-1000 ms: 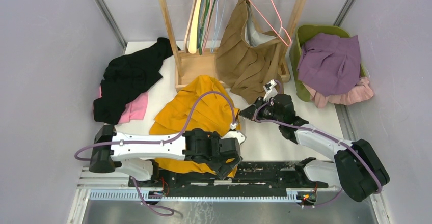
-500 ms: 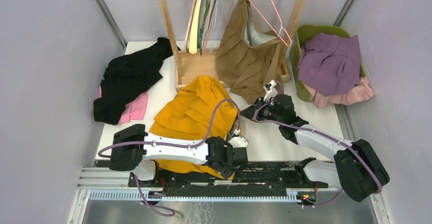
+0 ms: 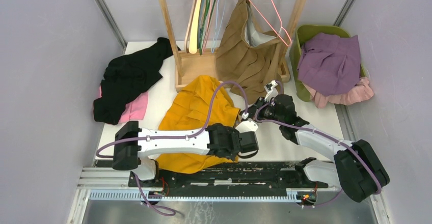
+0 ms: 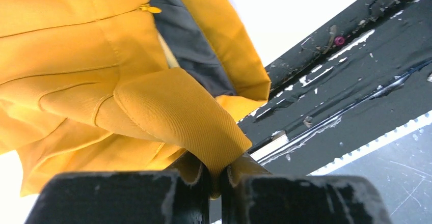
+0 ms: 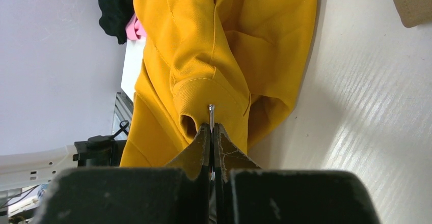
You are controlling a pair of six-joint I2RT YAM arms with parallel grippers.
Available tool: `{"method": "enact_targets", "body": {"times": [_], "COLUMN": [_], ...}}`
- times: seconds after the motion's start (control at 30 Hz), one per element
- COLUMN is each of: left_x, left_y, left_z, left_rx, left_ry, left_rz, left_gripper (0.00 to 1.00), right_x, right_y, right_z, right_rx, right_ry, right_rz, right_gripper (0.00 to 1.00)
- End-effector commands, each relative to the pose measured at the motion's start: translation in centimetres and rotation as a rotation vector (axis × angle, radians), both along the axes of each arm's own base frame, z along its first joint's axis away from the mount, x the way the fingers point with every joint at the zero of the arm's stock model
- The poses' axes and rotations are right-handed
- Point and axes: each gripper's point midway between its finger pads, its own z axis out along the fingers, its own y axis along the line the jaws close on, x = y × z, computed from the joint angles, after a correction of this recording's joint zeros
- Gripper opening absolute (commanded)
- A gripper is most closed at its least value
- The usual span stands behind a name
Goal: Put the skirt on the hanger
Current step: Adjust the skirt on the hanger.
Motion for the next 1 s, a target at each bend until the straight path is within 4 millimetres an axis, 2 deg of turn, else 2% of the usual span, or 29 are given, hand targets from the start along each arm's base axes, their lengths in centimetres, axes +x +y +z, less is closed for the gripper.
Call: {"method": "enact_targets", "body": {"times": [0.0, 0.23, 0.33, 0.43, 0.57, 0.7, 0.97], "left_x": [2.1, 5.0, 5.9, 6.6, 7.7, 10.1, 14.9], "left_y": [-3.4, -5.0, -5.7, -5.8, -4.7, -3.1, -0.1], "left_z": [5.7, 8.9, 10.9, 12.0, 10.5, 8.8, 8.8], "left_rx": [-0.175, -0.286, -0.329, -0.326, -0.289, -0.316, -0.32], "left_ry": [-0.039, -0.041, -0.059, -0.073, -0.067, -0.081, -0.205], "left_rz": [-0.029, -0.031, -0.034, -0.036, -0.011, 0.047, 0.144], "left_gripper": [0.03, 0.03, 0.03, 0.03, 0.03, 0.03, 0.03], "right_x": [-3.0, -0.9, -0.4, -0.1, -0.4, -1.2, -2.6], "right_y": [1.3, 2.1, 2.4, 2.6, 2.4, 2.2, 1.8], "right_z": [0.3, 2.5, 3.3, 4.0, 3.5, 2.8, 1.9], "right_rx": [0.058, 0.145, 0.2, 0.232, 0.234, 0.234, 0.2], "right_ry": [0.108, 0.076, 0.083, 0.077, 0.084, 0.097, 0.113], "right_rz": [0.126, 0.089, 0.076, 0.071, 0.064, 0.078, 0.109], "right_gripper": [0.01, 0.01, 0.01, 0.01, 0.01, 0.01, 0.01]}}
